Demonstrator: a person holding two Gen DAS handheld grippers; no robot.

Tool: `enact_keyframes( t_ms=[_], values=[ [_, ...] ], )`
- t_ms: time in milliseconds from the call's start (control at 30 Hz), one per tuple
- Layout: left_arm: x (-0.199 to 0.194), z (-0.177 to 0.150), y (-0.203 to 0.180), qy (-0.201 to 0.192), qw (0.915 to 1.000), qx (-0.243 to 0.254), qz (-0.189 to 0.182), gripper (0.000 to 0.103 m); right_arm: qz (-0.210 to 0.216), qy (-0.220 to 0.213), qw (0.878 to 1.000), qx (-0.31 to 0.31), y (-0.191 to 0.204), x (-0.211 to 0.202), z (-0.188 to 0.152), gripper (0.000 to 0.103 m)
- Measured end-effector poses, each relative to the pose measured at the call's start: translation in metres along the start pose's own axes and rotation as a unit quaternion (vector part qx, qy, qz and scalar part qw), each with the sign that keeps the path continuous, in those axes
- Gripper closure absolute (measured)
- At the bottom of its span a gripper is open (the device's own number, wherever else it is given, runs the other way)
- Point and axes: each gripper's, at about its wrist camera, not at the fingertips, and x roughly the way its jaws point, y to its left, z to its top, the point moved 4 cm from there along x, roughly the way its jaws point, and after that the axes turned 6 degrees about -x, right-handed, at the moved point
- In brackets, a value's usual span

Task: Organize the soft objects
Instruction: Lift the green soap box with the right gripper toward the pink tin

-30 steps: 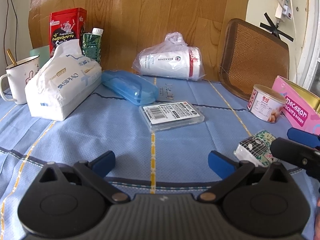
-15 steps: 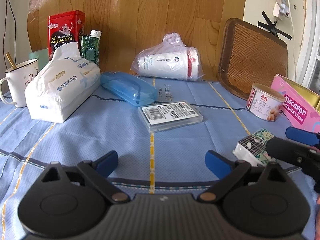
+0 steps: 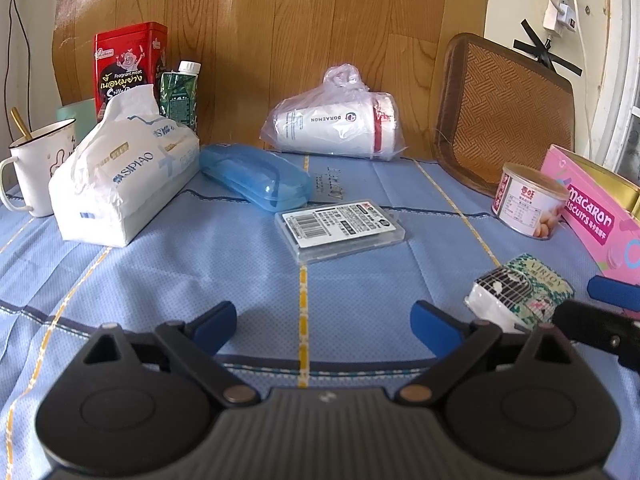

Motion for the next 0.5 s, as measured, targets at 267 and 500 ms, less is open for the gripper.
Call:
enact_keyframes(
  t_ms=[267, 500],
  values=[
    [0.0013, -0.0004, -0.0006, 0.002, 1.0000, 0.002, 0.002, 0.006, 0.003, 0.013, 1.000, -0.004, 0.0019, 0.0049, -0.0009, 0.006],
    [0.0016, -0.0005, -0.0010, 0.003, 1.0000, 0.004, 0.002, 0.005, 0.006, 0.026, 1.000, -0.002, 0.0024, 0.0083, -0.0014, 0.006]
  ],
)
